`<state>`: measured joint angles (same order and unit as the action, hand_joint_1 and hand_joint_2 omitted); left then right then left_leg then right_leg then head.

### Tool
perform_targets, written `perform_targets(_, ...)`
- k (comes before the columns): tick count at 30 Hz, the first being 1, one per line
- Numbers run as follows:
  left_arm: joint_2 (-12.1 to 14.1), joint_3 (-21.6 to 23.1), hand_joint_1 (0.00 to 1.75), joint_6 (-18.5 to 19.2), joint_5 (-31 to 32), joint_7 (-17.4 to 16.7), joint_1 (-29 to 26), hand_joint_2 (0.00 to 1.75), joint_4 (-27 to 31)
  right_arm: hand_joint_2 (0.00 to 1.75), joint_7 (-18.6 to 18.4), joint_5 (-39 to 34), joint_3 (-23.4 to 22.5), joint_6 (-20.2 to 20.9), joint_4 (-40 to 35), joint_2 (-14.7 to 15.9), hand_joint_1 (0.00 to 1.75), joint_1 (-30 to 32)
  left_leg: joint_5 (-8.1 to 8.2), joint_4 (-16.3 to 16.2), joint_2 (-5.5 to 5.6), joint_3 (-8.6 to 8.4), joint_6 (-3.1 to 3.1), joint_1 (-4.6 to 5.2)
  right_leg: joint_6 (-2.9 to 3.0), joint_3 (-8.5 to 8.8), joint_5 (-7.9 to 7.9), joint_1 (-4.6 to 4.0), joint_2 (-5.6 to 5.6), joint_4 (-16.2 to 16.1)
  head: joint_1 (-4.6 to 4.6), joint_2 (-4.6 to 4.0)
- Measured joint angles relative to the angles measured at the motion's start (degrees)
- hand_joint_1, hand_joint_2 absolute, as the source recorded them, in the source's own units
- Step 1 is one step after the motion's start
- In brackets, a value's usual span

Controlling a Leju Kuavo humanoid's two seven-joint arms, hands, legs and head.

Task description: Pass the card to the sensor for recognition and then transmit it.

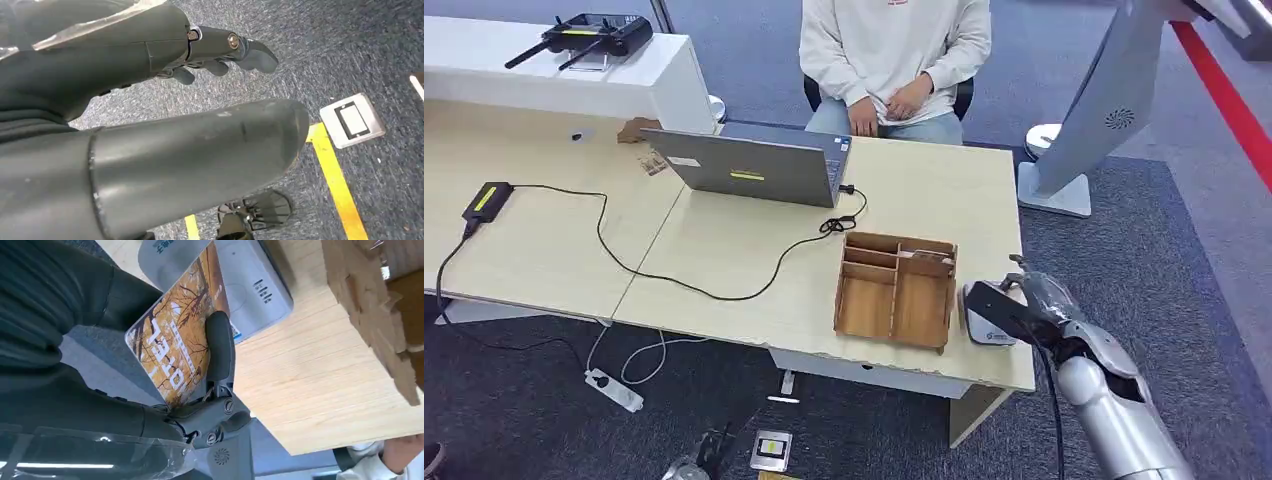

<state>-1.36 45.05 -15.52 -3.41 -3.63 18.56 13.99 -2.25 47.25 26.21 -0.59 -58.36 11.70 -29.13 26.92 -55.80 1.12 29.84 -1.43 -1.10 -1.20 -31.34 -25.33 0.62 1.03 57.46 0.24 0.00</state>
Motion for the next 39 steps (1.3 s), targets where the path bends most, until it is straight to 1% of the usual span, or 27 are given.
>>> perform_targets(3,0.74,0.04,0.00,2.82,0.77,-0.17,0.25,0.00,0.00,1.75,-0.04,0.31,0.22,0.42,0.85,-0.59,1.75,-0.79,0.00,0.00,0.00,-0.01,0.00,-0.01,0.00,0.00,0.00,-0.01,0.00,0.00,0.02,0.00)
perform_targets(6,0.83,0.00,0.00,1.32,0.68,0.00,0.47,0.00,0.00,1.75,-0.07,0.29,0.42,0.22,2.05,-0.92,1.75,-1.22,0.00,0.00,0.01,-0.02,0.00,0.00,0.00,0.00,0.00,0.00,0.00,0.00,0.00,0.00)
perform_targets(8,0.76,0.00,0.00,0.35,1.01,-0.83,0.46,0.00,0.00,1.75,-0.07,0.04,0.50,0.11,2.73,-0.88,1.75,-1.17,0.00,0.00,0.01,-0.02,0.00,0.00,0.00,-0.02,0.00,0.00,0.00,0.00,0.00,0.00)
perform_targets(10,0.46,0.00,0.00,0.18,1.49,-1.11,0.47,0.00,0.00,1.75,-0.09,-0.31,0.57,0.09,3.23,-0.79,1.75,-0.99,0.00,0.00,0.00,-0.02,0.00,0.00,0.00,-0.01,0.00,0.00,0.00,0.00,0.00,0.00)
perform_targets(14,0.20,0.02,0.00,0.24,2.19,-1.60,0.54,0.00,0.00,1.75,-0.72,-0.57,0.72,0.09,3.76,-0.64,1.75,-0.53,0.01,0.00,-0.01,-0.01,0.00,0.00,0.00,-0.02,0.00,0.00,0.00,-0.01,0.02,0.00)
perform_targets(28,-0.07,0.02,0.00,0.53,2.86,-1.62,0.60,0.00,0.00,1.75,-1.77,-1.07,1.20,0.44,4.28,0.08,1.75,-0.21,0.00,-0.01,-0.01,-0.03,0.00,0.00,0.00,-0.01,0.00,0.00,0.01,0.00,0.02,0.00)
perform_targets(39,-0.07,0.02,0.00,1.29,3.61,-1.77,0.68,0.00,0.00,1.75,-1.77,-1.49,1.27,-0.22,4.33,0.85,1.75,0.11,0.00,-0.01,-0.02,-0.04,0.00,0.00,0.00,-0.01,0.00,0.00,0.01,-0.01,0.02,0.00)
